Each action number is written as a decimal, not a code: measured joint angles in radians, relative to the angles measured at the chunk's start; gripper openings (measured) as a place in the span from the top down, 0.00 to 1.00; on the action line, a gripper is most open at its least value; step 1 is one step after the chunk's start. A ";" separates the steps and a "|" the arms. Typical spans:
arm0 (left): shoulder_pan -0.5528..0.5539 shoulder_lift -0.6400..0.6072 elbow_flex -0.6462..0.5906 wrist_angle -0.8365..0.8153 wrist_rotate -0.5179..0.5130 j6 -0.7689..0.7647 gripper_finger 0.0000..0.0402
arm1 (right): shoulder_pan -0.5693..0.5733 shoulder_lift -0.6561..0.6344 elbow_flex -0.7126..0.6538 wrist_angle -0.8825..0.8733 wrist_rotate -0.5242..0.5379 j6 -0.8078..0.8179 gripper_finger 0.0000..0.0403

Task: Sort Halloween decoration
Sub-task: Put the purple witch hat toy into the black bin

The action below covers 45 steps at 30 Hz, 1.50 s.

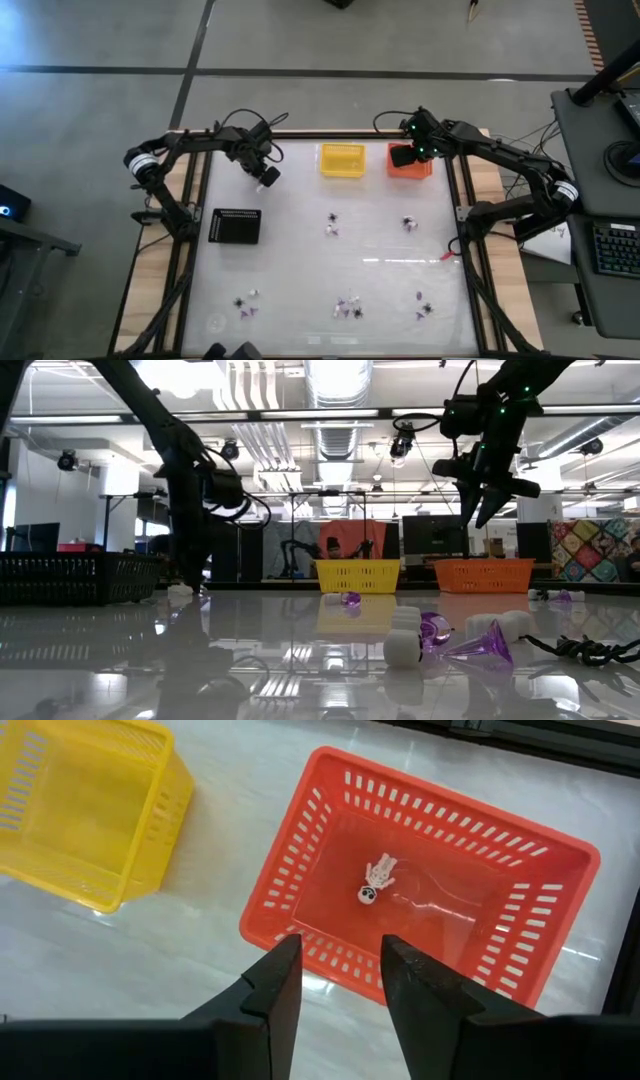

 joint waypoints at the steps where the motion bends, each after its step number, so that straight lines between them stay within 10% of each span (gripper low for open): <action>1: 0.000 -0.010 0.000 0.003 0.000 0.000 1.00 | 0.000 0.000 0.000 0.000 0.000 0.000 0.68; 22: -0.031 -0.287 0.000 -0.229 0.100 0.118 1.00 | 0.000 0.000 0.000 0.002 0.002 -0.003 0.68; 45: -0.439 -0.566 -0.042 -0.521 0.205 -0.054 1.00 | 0.000 0.000 0.000 -0.002 -0.026 -0.008 0.72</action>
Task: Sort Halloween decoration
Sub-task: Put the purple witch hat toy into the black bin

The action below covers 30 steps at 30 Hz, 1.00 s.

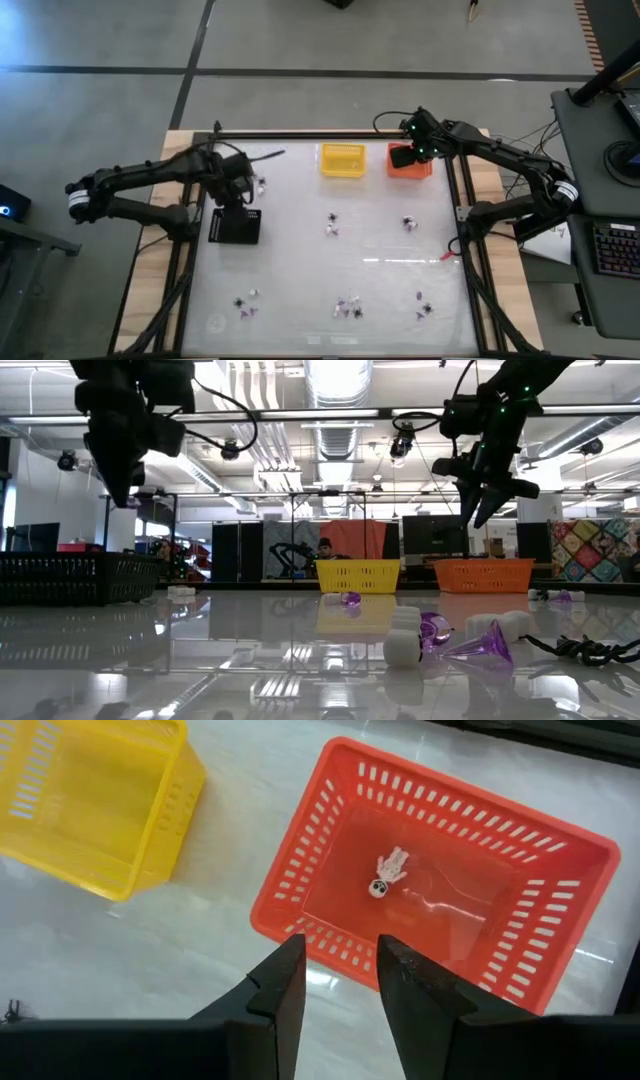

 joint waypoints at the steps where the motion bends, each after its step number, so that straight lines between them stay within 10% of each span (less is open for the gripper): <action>1: -0.011 0.003 -0.002 0.000 0.000 -0.008 1.00 | 0.000 0.000 0.000 0.000 0.000 0.001 0.72; 30: -0.054 0.021 -0.218 0.193 0.049 -0.105 0.88 | 0.176 0.000 0.000 -0.051 -0.074 0.009 0.72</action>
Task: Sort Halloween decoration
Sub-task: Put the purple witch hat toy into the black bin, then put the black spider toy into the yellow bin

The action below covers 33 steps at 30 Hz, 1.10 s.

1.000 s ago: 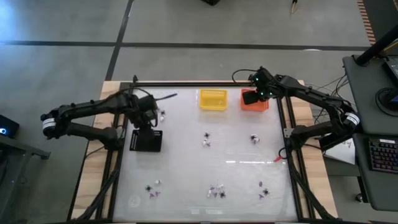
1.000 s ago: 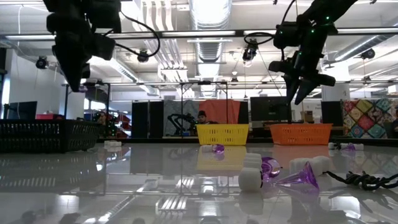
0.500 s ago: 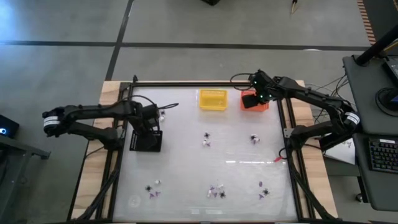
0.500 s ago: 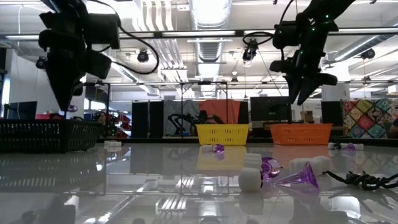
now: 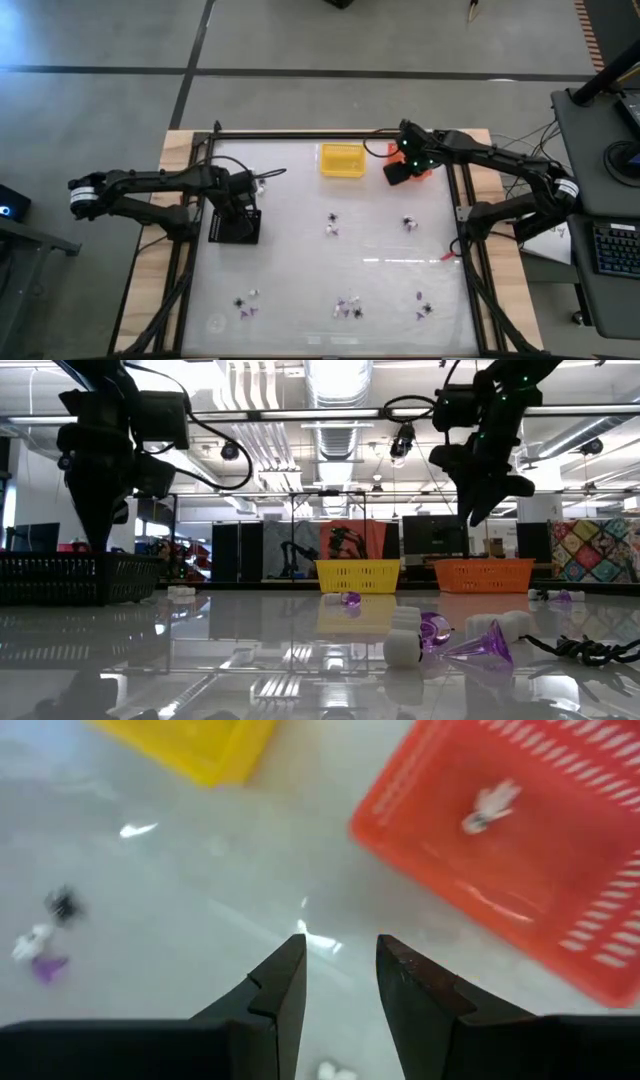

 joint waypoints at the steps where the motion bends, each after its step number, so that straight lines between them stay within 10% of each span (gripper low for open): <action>1: 0.000 0.000 0.000 0.000 0.000 0.000 0.86 | 0.011 0.000 0.000 0.000 -0.003 0.001 0.72; 33: 0.000 -0.002 0.013 0.001 0.000 0.052 0.75 | 0.404 0.000 -0.020 -0.090 0.110 0.549 0.72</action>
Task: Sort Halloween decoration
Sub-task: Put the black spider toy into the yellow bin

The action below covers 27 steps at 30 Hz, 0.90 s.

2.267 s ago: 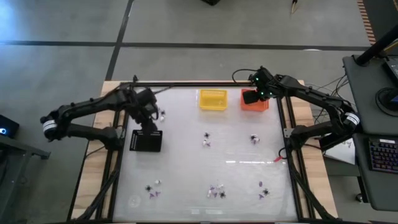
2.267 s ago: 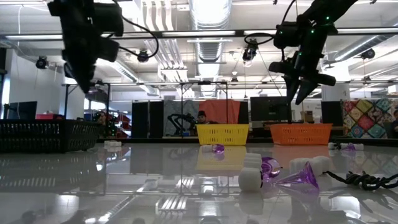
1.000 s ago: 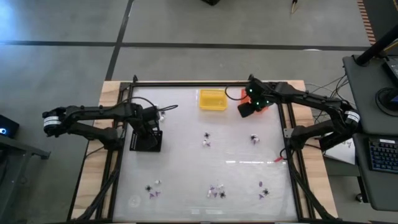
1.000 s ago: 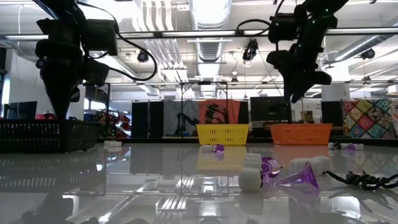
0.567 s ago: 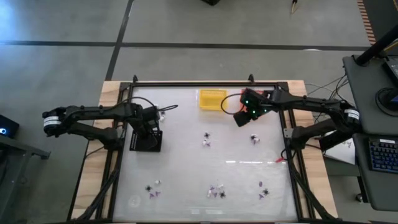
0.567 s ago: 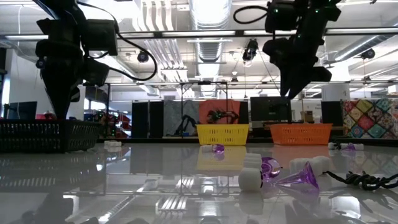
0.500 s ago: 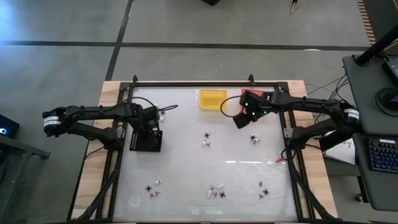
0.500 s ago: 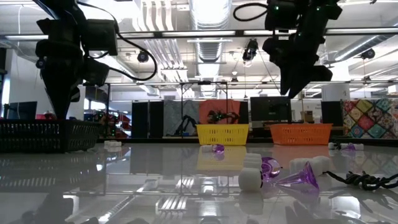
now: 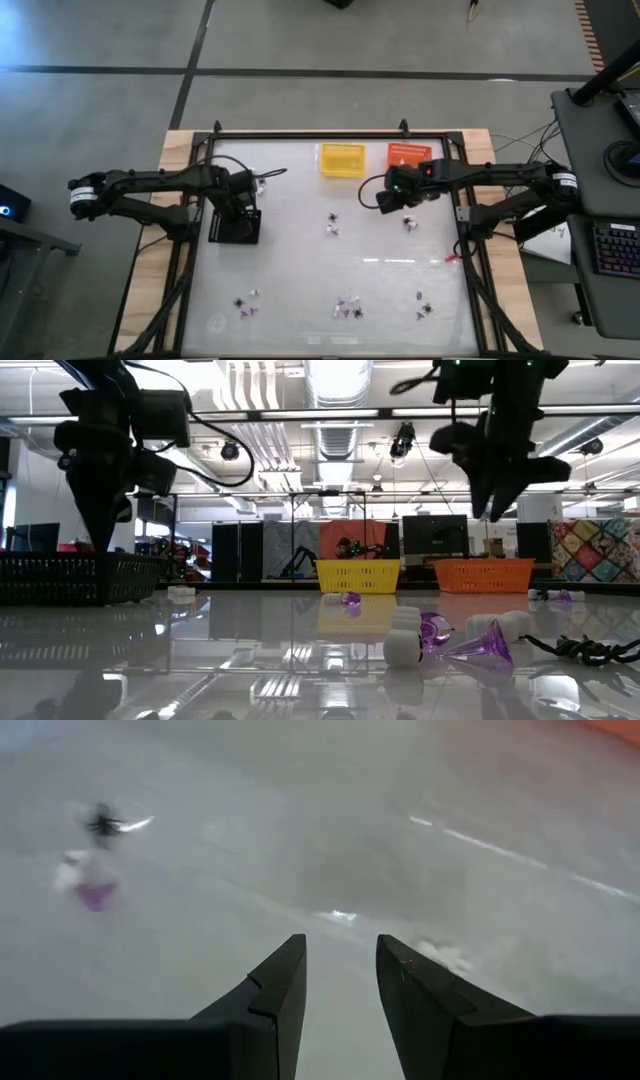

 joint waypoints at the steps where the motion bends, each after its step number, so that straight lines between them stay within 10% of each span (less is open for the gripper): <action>1: 0.000 0.000 0.005 0.003 0.000 0.002 0.75 | 0.000 0.000 -0.008 -0.006 -0.001 0.008 0.72; 27: 0.000 -0.002 0.052 0.003 -0.002 0.062 0.75 | 0.002 0.039 -0.173 0.060 -0.035 0.141 0.72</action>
